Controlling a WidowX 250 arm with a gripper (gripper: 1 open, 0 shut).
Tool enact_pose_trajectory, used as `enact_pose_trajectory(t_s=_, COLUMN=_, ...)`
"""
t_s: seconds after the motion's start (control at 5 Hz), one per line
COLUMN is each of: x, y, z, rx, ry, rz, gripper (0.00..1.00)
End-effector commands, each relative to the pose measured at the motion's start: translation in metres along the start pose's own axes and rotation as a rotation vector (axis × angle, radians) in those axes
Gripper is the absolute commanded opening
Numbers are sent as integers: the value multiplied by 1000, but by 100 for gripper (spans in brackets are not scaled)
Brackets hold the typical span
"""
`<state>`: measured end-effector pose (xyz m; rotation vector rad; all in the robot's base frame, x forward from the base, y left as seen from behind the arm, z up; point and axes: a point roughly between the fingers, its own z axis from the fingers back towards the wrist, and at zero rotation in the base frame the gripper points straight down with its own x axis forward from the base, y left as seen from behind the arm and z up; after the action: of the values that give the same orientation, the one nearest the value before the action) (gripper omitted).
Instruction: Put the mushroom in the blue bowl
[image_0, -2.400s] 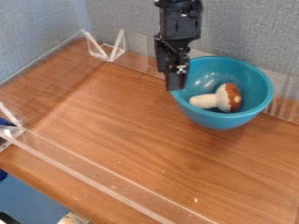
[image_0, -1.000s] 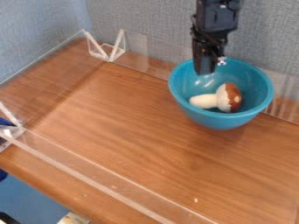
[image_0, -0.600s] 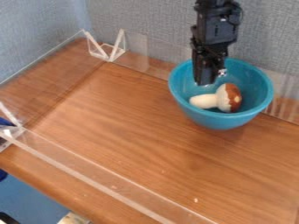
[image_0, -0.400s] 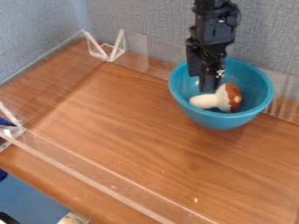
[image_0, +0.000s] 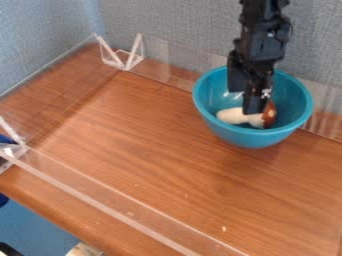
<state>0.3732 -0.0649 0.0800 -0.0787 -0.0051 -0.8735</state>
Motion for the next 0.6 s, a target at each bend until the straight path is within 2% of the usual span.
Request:
enact_pose_trajectory(t_s=0.0, x=18, y=9, z=6, rx=28, ry=-36, rz=-19, gripper=100)
enact_pose_trajectory(t_s=0.2, x=30, y=7, z=-4, rx=4, ry=-14, rz=-58, gripper=100)
enact_pose_trajectory(t_s=0.4, x=35, y=2, z=6, rx=10, ry=-16, rz=-84, gripper=100)
